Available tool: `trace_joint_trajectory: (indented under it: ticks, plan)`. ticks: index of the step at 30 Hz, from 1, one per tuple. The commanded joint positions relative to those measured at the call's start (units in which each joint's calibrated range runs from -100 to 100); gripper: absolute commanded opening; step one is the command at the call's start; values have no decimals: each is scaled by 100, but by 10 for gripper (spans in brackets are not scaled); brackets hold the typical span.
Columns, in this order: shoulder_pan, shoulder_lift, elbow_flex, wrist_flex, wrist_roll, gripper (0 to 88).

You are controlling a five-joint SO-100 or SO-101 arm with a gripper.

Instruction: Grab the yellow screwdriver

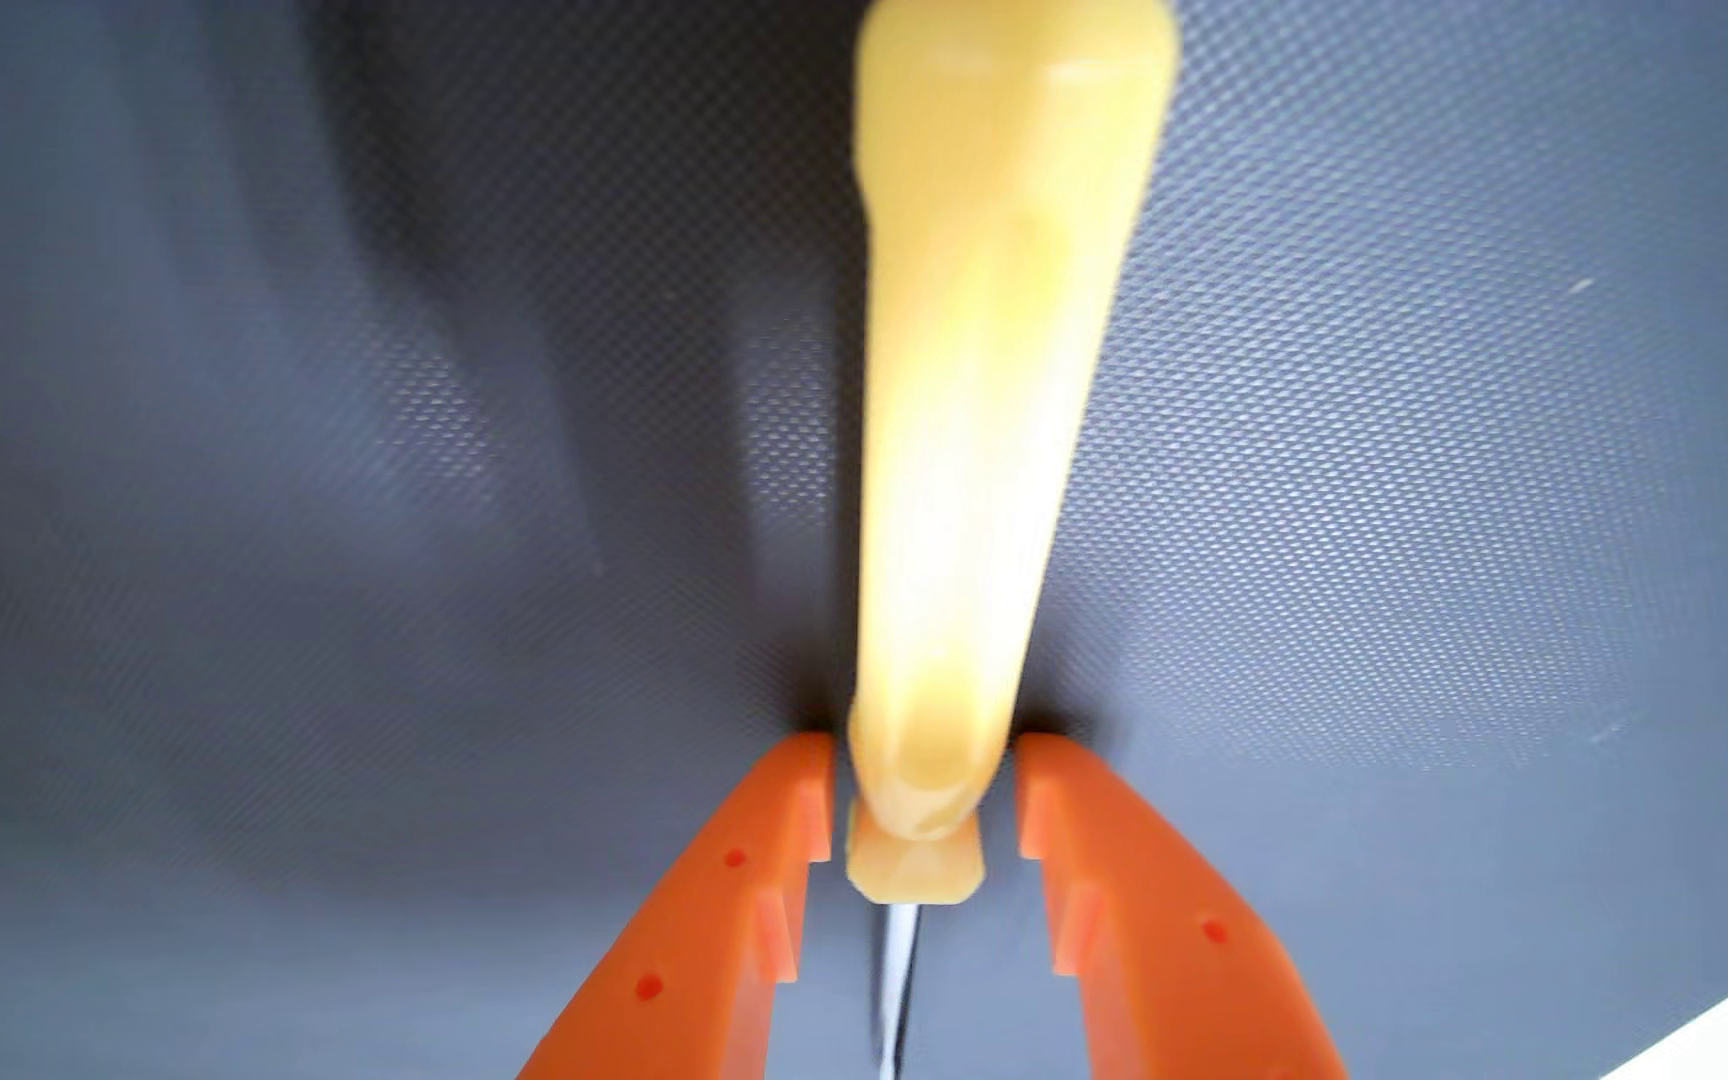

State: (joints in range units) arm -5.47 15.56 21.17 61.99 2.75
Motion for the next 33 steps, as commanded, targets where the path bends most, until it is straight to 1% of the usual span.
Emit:
trace_joint_trajectory:
  ticks: [1,16,17,19,20,33]
  plan:
    - [7,54,-15,-15,26,88]
    - [-52,-6,-24,-67,26,80]
    - [-52,-23,-24,-67,26,70]
    - [-118,-40,-42,-67,16,13]
    - [-127,-40,-60,-33,16,4]
    - [-127,-227,-78,-15,-5,8]
